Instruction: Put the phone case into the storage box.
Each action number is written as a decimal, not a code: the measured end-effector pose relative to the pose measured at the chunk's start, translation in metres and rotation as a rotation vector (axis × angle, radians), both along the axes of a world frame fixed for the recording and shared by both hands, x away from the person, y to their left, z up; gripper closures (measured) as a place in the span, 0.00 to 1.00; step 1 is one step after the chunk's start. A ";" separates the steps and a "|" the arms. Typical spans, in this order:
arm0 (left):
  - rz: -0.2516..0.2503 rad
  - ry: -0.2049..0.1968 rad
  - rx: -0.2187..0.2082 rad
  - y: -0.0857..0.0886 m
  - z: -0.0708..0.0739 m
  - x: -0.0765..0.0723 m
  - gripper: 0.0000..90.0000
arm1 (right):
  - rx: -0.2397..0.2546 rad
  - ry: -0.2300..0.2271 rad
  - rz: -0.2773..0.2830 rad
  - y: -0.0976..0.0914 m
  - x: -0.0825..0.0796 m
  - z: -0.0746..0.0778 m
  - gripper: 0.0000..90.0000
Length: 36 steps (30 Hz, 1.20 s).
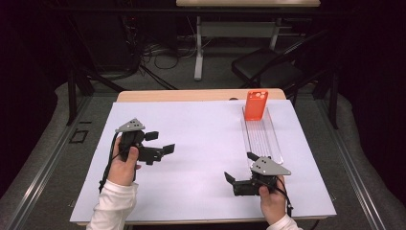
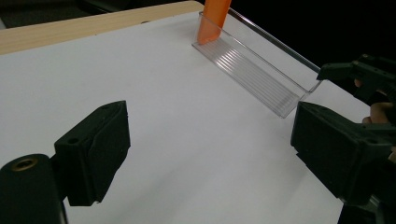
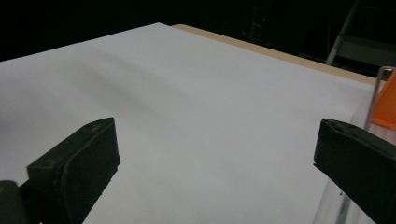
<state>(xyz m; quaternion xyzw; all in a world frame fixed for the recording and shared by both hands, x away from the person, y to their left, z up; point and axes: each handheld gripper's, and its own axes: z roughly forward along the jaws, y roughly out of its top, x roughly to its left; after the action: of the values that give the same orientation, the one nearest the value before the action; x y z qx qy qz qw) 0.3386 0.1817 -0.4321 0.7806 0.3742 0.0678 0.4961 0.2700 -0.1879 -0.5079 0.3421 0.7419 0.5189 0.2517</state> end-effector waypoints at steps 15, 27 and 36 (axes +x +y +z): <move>-0.032 0.003 0.014 -0.003 -0.005 0.001 0.14 | -0.015 0.112 0.143 0.021 -0.001 -0.025 0.12; -0.051 0.005 0.003 -0.005 -0.010 0.000 0.13 | 0.010 0.212 0.187 0.026 0.005 -0.037 0.16; -0.056 0.001 0.008 -0.006 -0.010 0.000 0.14 | -0.016 0.205 0.174 0.026 0.007 -0.041 0.16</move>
<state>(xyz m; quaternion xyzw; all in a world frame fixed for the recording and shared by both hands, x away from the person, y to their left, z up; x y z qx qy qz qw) 0.3384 0.1758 -0.4425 0.7927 0.3521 0.0549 0.4947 0.2769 -0.1618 -0.5492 0.3259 0.7946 0.4952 0.1312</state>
